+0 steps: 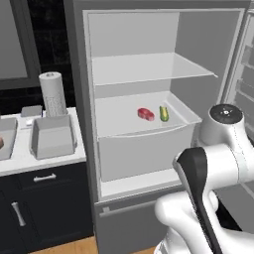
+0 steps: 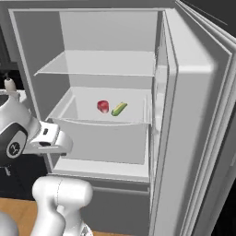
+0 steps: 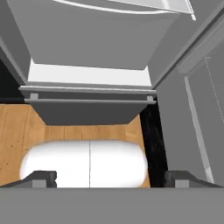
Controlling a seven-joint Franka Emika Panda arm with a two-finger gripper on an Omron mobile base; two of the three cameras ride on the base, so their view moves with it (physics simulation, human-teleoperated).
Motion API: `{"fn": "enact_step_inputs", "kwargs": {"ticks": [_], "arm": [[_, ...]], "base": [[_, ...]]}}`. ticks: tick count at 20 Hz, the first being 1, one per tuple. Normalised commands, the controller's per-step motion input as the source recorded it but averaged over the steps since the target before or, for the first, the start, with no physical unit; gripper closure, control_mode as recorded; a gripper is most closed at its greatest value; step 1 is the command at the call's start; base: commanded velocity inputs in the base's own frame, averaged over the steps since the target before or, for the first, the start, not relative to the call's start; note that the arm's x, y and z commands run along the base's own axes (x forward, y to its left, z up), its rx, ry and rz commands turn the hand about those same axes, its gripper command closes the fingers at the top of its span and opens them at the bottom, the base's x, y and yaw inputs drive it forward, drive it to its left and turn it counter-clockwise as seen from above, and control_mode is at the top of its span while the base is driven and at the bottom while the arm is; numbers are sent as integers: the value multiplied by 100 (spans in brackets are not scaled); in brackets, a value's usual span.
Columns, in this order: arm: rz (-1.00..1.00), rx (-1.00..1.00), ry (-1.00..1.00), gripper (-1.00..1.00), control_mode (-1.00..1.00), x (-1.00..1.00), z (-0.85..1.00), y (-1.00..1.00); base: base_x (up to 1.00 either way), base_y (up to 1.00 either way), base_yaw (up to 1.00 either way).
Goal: Place one corn and one steak in each tupperware on the nearby counter, to pack two identical lunches.
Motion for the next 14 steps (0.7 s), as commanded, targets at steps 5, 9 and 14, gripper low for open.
{"fn": "enact_step_inputs", "kwargs": {"ticks": [5, 9, 14], "arm": [[0, 0, 0, -100, 100, 0, 0, 0], [0, 0, -1, -100, -100, 9, -1, 0], [0, 3, -10, -100, -100, 67, -6, -19]], "base": [[37, -3, 0], [26, 0, 0], [0, 0, 0]]}}
